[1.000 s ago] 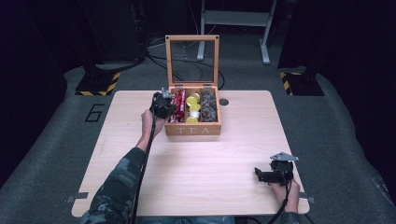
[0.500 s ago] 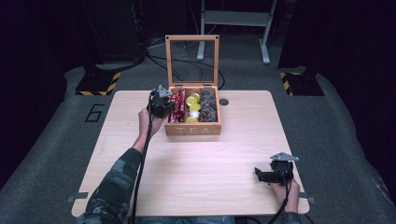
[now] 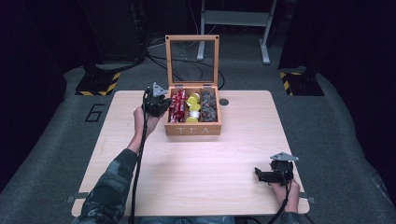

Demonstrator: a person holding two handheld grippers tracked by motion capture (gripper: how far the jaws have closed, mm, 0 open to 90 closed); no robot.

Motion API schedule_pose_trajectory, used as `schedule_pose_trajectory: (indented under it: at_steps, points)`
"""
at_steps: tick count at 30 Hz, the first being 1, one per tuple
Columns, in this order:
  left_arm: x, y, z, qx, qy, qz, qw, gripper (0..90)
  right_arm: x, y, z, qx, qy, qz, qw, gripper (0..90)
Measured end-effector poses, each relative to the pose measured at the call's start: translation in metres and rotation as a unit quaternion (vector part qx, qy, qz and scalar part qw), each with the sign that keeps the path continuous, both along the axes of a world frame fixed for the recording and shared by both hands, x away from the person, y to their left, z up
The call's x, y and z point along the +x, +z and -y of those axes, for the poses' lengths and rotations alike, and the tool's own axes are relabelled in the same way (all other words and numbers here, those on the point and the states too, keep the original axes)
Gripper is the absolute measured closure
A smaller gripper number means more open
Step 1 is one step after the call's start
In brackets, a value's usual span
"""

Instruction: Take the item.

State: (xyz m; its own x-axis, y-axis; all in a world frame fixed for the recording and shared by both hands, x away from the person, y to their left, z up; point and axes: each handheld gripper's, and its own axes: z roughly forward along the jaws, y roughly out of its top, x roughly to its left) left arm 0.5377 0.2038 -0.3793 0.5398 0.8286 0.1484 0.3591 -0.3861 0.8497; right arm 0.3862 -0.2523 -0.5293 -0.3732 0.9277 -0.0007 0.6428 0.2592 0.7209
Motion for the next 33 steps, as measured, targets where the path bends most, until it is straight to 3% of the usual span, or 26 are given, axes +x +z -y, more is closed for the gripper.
schedule_pose_trajectory:
  at_steps: [15, 33]
  points:
    - [-0.019, 0.021, -0.014, 0.001, -0.005, 0.028, 0.9996, 89.7, 0.0, 0.0, 0.0, 0.0, -0.001, 0.001, 1.0, 2.9]
    - [-0.03, 0.029, -0.048, -0.023, 0.023, 0.044, 0.9985, 89.7, 0.0, 0.0, 0.0, -0.001, -0.001, 0.002, 1.0, 3.1]
